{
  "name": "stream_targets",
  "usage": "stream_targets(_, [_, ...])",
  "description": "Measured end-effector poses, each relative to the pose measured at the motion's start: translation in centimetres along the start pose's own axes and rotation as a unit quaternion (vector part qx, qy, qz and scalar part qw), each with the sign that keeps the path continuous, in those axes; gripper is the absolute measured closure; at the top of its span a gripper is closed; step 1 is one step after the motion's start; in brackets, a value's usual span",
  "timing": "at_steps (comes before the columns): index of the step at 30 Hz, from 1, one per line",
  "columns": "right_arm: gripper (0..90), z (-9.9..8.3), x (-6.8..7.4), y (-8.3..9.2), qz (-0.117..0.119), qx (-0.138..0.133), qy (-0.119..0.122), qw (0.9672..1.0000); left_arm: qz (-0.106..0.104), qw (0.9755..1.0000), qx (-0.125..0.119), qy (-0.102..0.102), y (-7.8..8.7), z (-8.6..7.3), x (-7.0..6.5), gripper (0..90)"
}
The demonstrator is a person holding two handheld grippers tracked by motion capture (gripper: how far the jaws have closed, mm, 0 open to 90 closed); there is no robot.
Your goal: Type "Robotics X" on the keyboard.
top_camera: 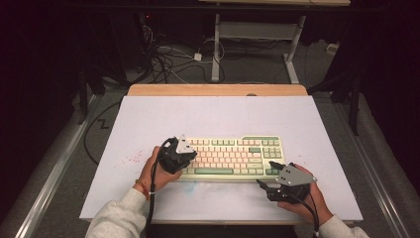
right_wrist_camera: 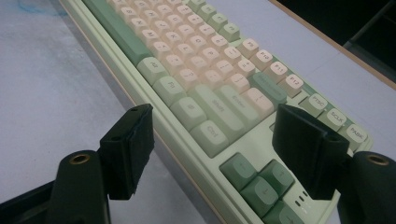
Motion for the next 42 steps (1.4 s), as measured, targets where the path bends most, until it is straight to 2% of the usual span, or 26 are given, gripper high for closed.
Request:
stream_targets(38, [29.7,-0.1,0.1,-0.2,0.002,0.008,0.007,0.9999,-0.001,0.9998,0.021,-0.006,-1.1,-0.3,-0.1,84.3])
stream_targets(41, [29.8,-0.1,0.2,-0.2,0.003,0.01,0.008,0.9999,-0.006,0.9996,0.026,-0.007,-1.5,-0.4,-0.2,84.7])
stream_targets(42, [30.0,-0.1,0.2,-0.2,0.003,0.011,0.009,0.9999,-0.003,0.9998,0.018,-0.006,-1.7,-0.4,-0.2,86.0])
Point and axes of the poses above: each handheld gripper's, and its own axes: y roughly backward along the jaws, z roughly out of its top, x roughly to its left, the point moved 6 cm from there along -y, roughly forward along the jaws, and after that the axes turned 15 degrees about x, right-handed, at the moved point
